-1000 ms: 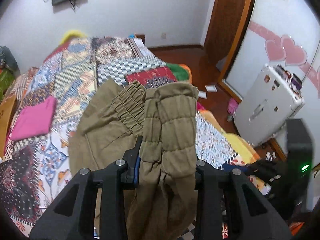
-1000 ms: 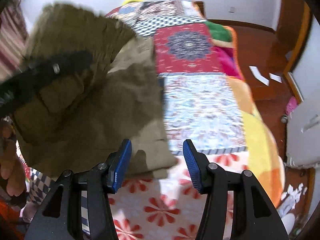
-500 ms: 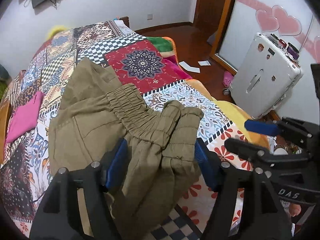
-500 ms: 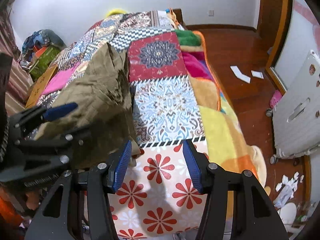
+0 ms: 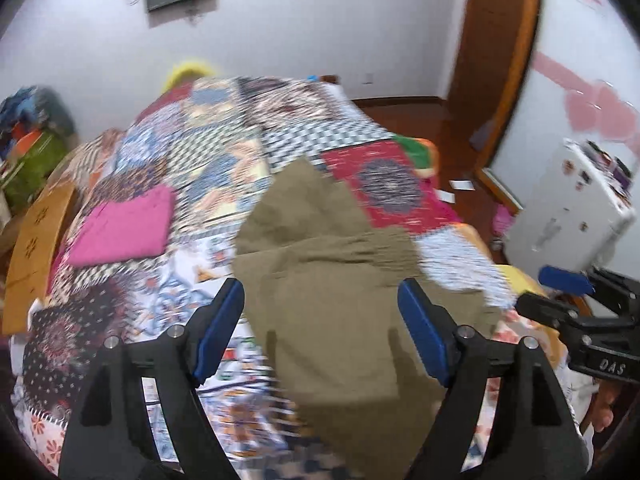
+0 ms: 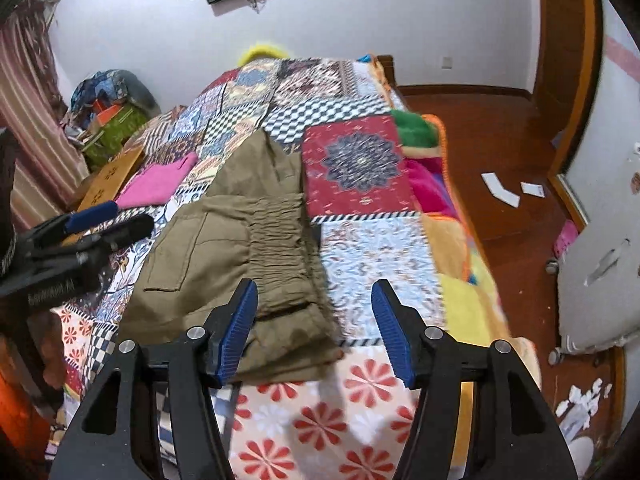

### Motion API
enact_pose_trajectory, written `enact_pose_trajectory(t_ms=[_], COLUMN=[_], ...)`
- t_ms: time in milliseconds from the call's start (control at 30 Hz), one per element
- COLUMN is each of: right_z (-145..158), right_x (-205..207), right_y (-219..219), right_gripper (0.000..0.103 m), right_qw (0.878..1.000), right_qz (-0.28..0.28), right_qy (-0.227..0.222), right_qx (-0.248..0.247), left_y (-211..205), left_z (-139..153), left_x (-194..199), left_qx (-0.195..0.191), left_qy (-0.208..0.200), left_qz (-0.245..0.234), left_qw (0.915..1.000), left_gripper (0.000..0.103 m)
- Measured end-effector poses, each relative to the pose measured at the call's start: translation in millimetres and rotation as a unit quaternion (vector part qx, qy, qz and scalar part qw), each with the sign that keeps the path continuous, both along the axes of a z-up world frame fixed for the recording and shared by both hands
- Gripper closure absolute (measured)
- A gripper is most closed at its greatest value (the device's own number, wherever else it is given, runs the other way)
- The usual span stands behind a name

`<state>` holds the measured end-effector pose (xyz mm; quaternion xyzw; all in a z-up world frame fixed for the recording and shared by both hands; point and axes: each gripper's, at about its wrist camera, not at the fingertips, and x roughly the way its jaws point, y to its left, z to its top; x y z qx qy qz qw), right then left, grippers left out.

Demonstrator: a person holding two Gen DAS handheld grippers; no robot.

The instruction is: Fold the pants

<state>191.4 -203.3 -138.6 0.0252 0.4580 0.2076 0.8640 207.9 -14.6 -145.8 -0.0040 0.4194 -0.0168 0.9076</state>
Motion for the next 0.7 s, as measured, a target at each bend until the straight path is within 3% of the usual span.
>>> enact_pose_trajectory(t_ms=[200, 233, 267, 333, 500, 600, 700], right_z=[-52.7, -63.8, -68.3, -68.2, -70.5, -68.9, -68.5], right_x=[12.0, 12.6, 11.3, 10.4, 11.8, 10.6, 10.4], right_y=[33.5, 36.5, 35.6, 29.8, 23.5, 25.3, 26.6], right_gripper=[0.045, 0.041, 0.031, 0.026, 0.023, 0.022, 0.020], right_qw=[0.997, 0.996, 0.997, 0.997, 0.997, 0.997, 0.997], right_qz=[0.023, 0.026, 0.021, 0.010, 0.009, 0.010, 0.010], right_qy=[0.055, 0.064, 0.063, 0.056, 0.073, 0.067, 0.066], right_qx=[-0.041, -0.047, -0.049, -0.052, -0.037, -0.045, -0.048], left_y=[43.1, 47.7, 49.7, 55.4, 69.3, 77.6, 75.9], left_z=[-28.0, -34.1, -39.6, -53.6, -87.9, -101.7, -111.2], left_x=[20.7, 25.1, 28.4, 38.8, 68.0, 85.0, 100.0], left_qx=[0.000, 0.000, -0.001, -0.007, -0.069, -0.139, -0.149], left_qy=[0.036, 0.042, 0.047, 0.064, 0.103, 0.123, 0.136], left_qz=[0.035, 0.035, 0.034, 0.030, 0.020, 0.029, 0.031], left_qw=[0.9987, 0.9985, 0.9983, 0.9975, 0.9921, 0.9822, 0.9789], left_gripper=[0.024, 0.024, 0.024, 0.024, 0.023, 0.024, 0.029])
